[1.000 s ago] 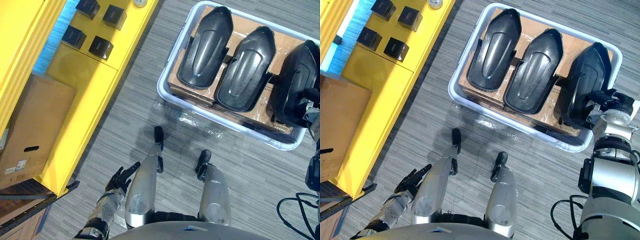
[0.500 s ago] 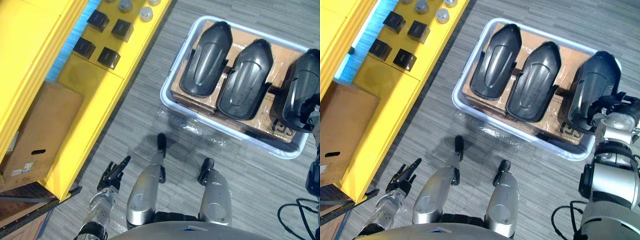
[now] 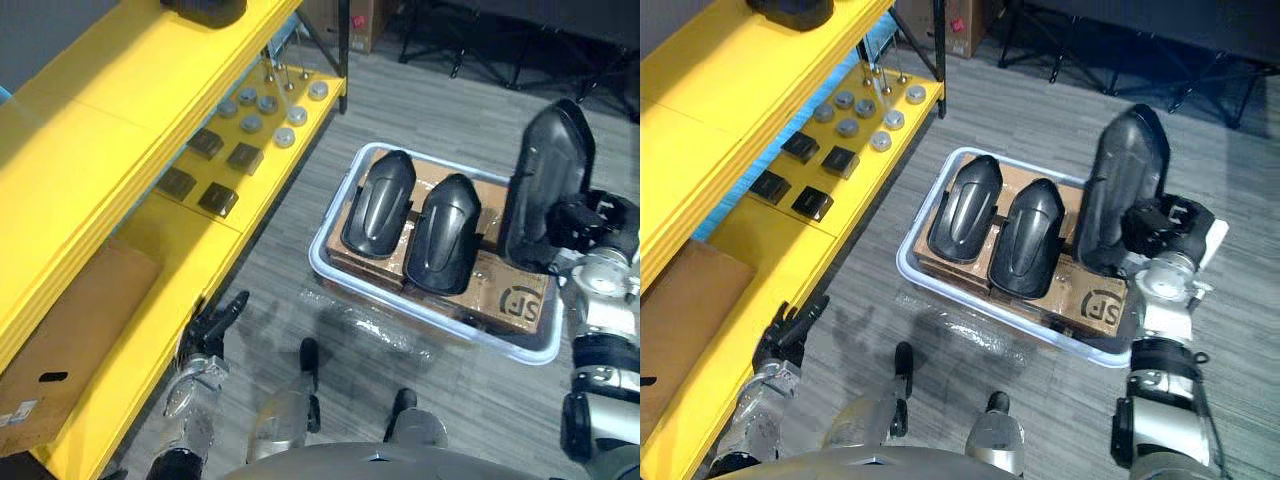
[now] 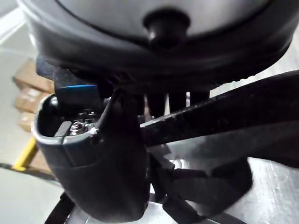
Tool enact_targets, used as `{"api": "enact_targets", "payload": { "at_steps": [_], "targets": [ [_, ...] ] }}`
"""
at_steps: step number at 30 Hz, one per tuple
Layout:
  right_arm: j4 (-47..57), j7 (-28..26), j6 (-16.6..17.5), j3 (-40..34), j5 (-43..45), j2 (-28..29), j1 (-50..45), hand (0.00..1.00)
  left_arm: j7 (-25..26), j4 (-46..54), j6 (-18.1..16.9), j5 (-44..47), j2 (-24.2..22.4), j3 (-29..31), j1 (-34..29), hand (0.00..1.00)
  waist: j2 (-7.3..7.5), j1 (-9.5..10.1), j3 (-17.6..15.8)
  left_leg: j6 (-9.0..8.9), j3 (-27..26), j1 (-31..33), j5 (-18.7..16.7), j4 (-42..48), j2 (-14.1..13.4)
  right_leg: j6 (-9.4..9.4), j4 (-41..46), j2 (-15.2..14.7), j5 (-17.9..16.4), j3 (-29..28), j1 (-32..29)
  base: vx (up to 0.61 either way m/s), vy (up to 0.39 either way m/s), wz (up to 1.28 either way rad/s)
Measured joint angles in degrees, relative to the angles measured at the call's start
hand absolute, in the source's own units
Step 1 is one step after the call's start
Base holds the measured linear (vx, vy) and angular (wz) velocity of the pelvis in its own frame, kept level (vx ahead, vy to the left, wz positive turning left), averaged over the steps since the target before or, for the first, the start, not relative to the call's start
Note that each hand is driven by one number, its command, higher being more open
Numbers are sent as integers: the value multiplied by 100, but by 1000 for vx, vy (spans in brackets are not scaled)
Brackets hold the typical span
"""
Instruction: Walk over and take three plastic housings, then place them on the shelf
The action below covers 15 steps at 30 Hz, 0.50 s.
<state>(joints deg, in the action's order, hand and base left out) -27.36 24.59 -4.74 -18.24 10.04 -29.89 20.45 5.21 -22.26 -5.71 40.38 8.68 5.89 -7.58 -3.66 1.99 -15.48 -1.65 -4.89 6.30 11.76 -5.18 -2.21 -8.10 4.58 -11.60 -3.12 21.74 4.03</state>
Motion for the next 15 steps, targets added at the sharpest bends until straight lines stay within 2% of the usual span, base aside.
{"api": "enact_targets", "payload": {
  "at_steps": [3,7,10,15],
  "targets": [
    [1057,268,220,78,-479,424,-474,0,57,1196,-16,-175,-157,82,-53,100,68,54,98,38,-12,-78,-32,0,-2,3,-134,33,60,17,144,-10,-6,-2],
    [1860,422,807,364,-1025,823,-669,0,-96,2632,-45,-511,-251,60,-127,100,87,10,297,47,-41,-147,-36,0,33,-9,-175,6,95,12,226,0,0,0],
    [2225,430,1166,674,-1391,951,-757,0,-446,3135,-64,-765,-251,33,-129,100,73,-21,420,78,-121,-297,-59,0,60,-14,-178,-20,98,-38,347,15,1,-9],
    [2583,325,1589,1236,-1856,1091,-847,0,-819,3410,-6,-499,-234,-561,-121,100,61,-34,599,107,-300,-371,-138,-1,37,-32,-181,-22,115,-170,340,-19,1,-14]
  ]
}}
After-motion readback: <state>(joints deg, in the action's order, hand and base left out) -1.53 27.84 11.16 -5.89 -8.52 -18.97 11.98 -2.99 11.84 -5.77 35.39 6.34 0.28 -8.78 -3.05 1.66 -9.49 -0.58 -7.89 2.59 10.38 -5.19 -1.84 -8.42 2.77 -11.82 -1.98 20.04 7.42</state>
